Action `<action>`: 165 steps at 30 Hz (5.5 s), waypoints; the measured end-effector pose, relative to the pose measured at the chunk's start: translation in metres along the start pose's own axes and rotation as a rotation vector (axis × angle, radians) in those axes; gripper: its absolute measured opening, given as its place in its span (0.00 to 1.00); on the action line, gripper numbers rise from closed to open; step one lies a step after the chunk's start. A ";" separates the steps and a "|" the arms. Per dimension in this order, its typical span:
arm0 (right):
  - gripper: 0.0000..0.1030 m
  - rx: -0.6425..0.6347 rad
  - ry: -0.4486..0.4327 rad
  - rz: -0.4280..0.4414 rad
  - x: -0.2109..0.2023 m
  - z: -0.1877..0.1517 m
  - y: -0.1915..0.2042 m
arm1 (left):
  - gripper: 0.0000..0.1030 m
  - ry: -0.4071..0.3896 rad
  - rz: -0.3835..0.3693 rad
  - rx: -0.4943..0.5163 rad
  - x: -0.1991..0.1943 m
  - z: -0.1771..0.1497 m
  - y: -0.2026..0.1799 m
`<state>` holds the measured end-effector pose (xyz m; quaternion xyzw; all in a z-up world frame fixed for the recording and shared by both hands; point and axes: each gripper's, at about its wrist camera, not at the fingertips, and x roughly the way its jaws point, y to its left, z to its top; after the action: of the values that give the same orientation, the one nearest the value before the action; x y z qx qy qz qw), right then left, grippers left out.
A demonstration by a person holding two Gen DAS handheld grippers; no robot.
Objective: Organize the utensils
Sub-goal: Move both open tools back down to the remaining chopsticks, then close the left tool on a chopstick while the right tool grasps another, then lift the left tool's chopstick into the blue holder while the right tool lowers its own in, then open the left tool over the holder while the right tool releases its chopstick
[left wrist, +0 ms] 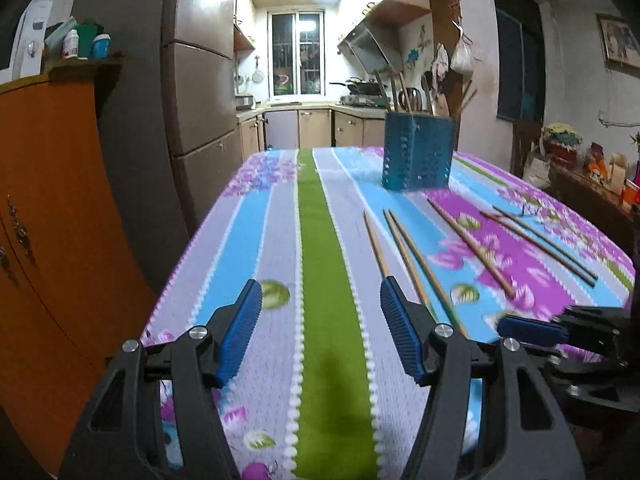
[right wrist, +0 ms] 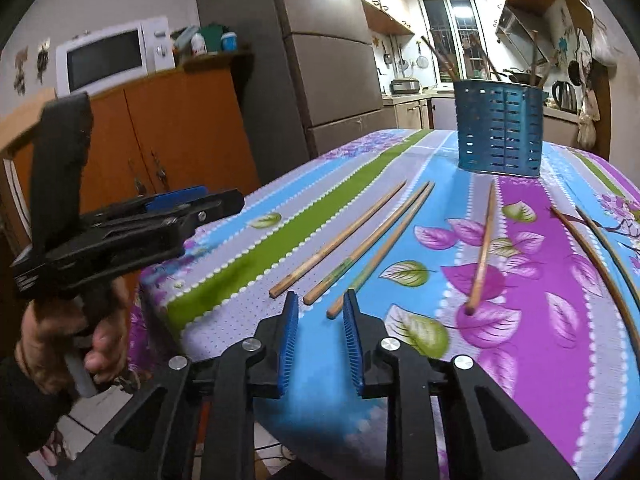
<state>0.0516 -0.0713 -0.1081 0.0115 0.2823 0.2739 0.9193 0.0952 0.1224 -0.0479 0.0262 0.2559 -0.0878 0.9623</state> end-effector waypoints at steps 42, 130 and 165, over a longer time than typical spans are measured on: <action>0.17 -0.012 -0.064 -0.175 0.016 -0.014 -0.012 | 0.13 -0.024 -0.135 0.108 0.018 -0.061 -0.041; 0.07 -0.135 -0.323 -0.221 -0.145 0.353 -0.154 | 0.05 -0.135 -0.177 0.115 -0.001 0.313 -0.118; 0.07 -0.060 -0.241 -0.189 -0.014 0.394 -0.267 | 0.05 -0.040 -0.109 0.061 0.143 0.351 -0.133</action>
<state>0.3818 -0.2524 0.1835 -0.0096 0.1615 0.1909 0.9682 0.3639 -0.0643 0.1845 0.0399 0.2350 -0.1484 0.9598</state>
